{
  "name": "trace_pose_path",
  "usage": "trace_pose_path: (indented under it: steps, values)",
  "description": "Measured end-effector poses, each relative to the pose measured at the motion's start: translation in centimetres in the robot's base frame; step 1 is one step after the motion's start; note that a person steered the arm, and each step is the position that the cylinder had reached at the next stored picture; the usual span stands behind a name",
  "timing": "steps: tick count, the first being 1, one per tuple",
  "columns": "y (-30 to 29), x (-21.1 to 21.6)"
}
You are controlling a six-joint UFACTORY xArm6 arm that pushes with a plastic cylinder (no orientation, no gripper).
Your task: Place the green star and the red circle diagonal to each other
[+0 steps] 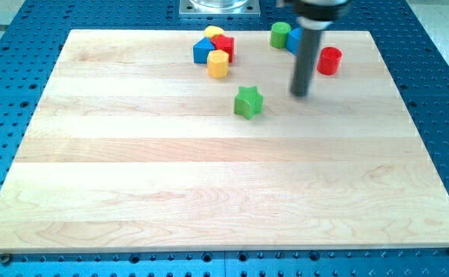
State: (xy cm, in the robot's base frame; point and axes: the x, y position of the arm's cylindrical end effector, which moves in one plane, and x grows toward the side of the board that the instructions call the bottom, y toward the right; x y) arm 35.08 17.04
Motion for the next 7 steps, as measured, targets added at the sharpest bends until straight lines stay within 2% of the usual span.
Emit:
trace_pose_path:
  steps: [3,4,5,6,7]
  values:
    - [5.4,-9.6]
    - [7.2,-8.4]
    - [12.1,-13.8]
    - [11.6,-16.0]
    - [5.6,-15.8]
